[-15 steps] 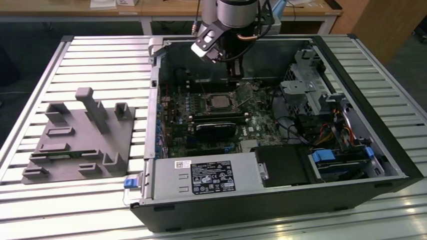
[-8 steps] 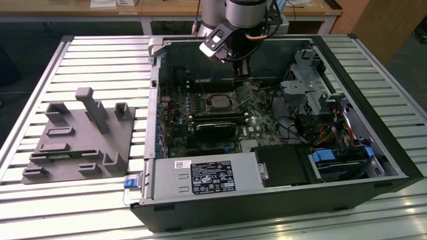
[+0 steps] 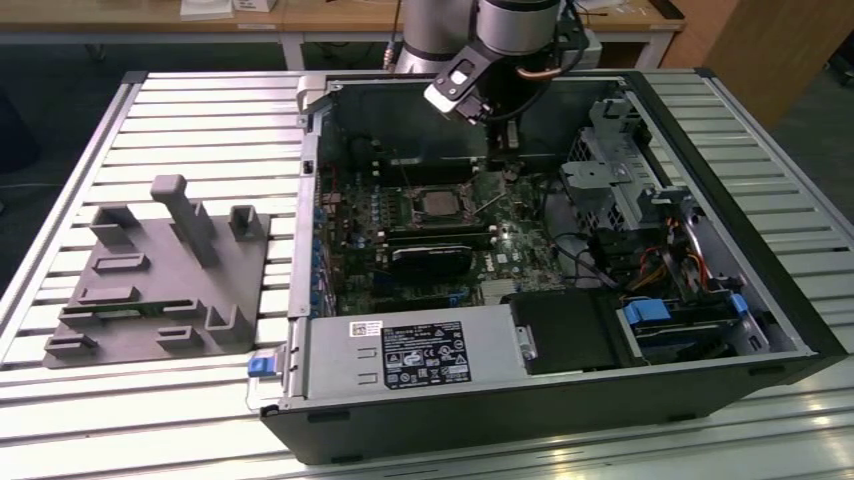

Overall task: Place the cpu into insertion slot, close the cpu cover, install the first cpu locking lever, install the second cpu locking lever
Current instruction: 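Close the cpu cover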

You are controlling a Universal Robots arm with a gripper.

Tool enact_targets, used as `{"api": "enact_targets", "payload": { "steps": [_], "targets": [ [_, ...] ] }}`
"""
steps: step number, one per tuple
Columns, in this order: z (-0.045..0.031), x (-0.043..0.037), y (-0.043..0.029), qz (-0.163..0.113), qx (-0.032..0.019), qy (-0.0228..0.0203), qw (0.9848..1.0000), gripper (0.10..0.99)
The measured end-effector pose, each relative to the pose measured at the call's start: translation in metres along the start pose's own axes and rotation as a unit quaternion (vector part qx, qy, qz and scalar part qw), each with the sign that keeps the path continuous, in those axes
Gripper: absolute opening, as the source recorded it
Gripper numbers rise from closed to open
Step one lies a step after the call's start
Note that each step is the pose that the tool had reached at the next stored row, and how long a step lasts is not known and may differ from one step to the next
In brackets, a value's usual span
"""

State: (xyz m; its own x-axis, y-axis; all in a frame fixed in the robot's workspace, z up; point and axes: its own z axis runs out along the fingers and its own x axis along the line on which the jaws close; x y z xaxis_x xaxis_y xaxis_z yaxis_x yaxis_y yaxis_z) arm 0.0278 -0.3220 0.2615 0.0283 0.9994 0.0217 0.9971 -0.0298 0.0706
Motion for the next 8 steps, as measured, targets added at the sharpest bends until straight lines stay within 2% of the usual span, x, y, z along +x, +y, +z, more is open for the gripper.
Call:
{"api": "enact_targets", "payload": {
  "steps": [8],
  "targets": [
    [0.0018, 0.0008, 0.0263, 0.000, 0.0000, -0.0001, 1.0000, 0.106]
  ]
}}
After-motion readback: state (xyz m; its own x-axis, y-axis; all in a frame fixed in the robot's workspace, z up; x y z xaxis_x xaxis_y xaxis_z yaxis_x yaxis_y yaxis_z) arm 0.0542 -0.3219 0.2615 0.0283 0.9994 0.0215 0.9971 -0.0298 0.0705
